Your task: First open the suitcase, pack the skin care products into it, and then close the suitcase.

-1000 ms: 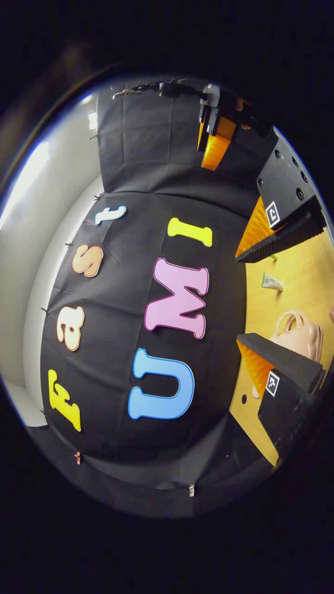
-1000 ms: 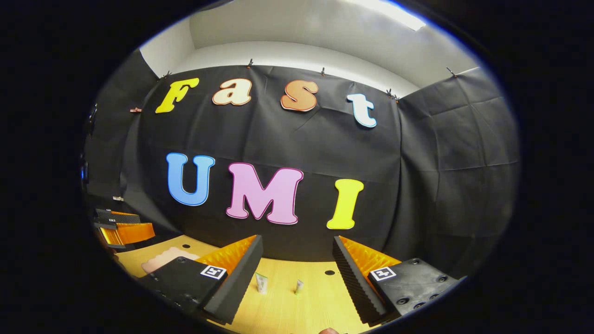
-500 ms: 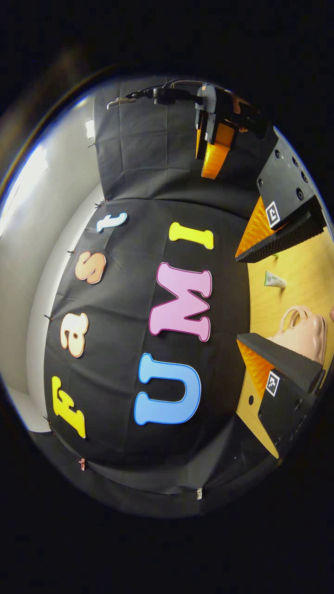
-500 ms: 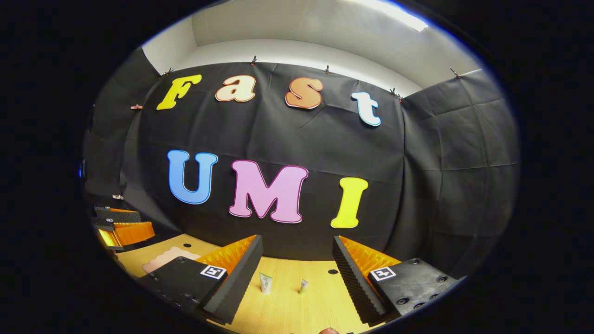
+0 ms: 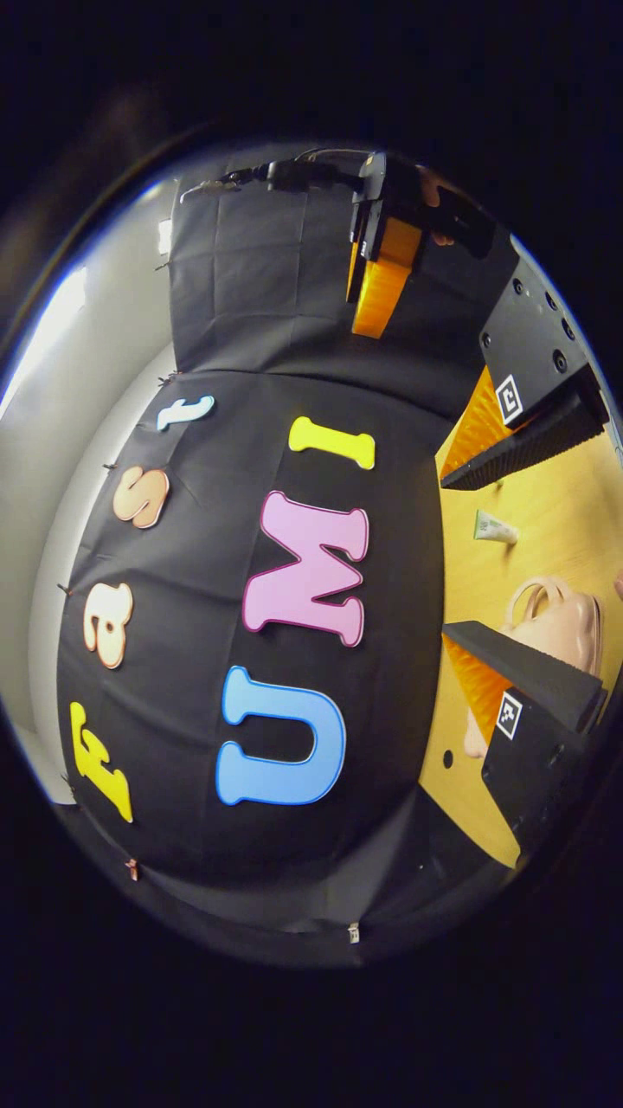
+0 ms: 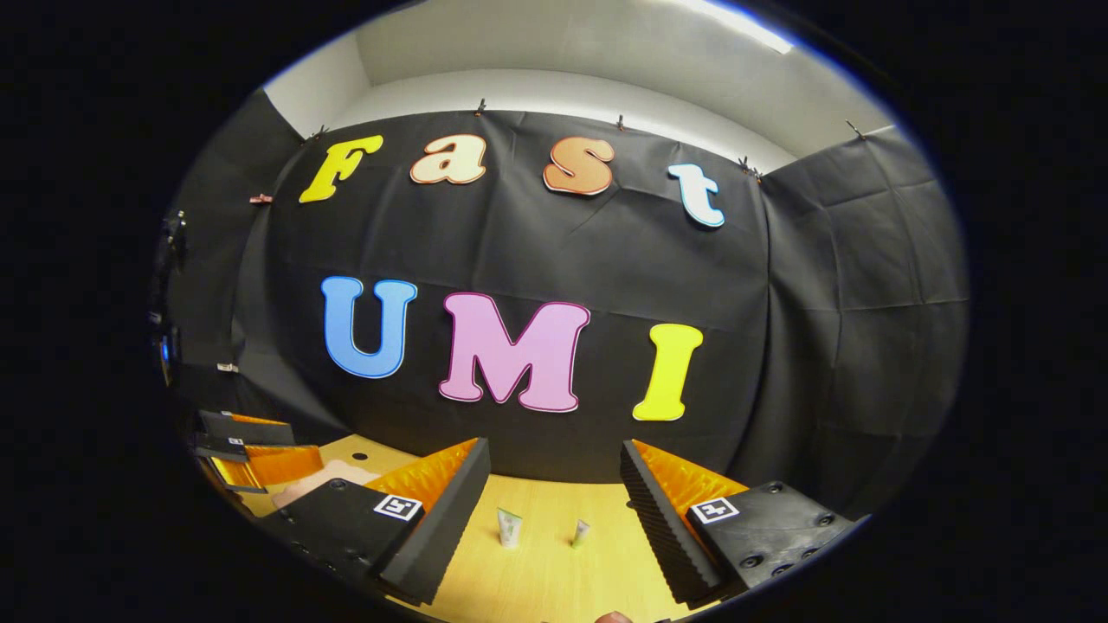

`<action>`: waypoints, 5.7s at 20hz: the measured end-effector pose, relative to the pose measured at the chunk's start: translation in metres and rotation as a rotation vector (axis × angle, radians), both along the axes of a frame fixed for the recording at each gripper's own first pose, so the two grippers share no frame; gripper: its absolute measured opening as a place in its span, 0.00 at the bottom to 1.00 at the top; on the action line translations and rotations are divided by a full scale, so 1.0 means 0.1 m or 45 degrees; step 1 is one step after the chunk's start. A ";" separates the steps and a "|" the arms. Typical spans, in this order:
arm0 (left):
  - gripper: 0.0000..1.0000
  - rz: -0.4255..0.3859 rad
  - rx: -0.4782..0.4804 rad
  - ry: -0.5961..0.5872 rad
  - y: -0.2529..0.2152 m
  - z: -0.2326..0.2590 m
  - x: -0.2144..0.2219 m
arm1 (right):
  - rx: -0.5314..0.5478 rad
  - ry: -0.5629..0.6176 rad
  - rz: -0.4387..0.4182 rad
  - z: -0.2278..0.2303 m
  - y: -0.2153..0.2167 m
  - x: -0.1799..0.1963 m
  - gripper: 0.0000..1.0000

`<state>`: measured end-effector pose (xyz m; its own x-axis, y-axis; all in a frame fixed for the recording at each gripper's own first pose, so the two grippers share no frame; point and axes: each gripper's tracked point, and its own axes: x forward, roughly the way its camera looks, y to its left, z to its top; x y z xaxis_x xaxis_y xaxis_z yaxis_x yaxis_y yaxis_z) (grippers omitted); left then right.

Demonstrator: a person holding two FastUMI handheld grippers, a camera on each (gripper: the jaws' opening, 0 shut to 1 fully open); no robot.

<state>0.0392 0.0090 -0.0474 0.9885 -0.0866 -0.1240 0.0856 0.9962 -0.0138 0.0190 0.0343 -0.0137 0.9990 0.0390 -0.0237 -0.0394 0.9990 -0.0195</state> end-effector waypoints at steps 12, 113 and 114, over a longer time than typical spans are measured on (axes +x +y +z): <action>0.96 0.190 -0.178 0.883 -0.05 -2.07 1.16 | -0.037 0.083 0.102 -0.63 -0.71 0.37 0.96; 0.52 -0.272 0.363 1.020 -0.07 -2.85 3.13 | 0.147 0.909 0.279 -3.61 -0.82 1.25 0.97; 0.52 -0.272 0.359 0.995 -0.07 -2.74 3.11 | 0.159 0.954 0.292 -3.80 -0.79 1.30 0.97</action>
<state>0.3497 0.0016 -0.3212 0.5761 -0.1251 -0.8078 0.3412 0.9348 0.0985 0.1486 -0.0442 -0.3933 0.6852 0.2888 -0.6686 -0.2027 0.9574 0.2057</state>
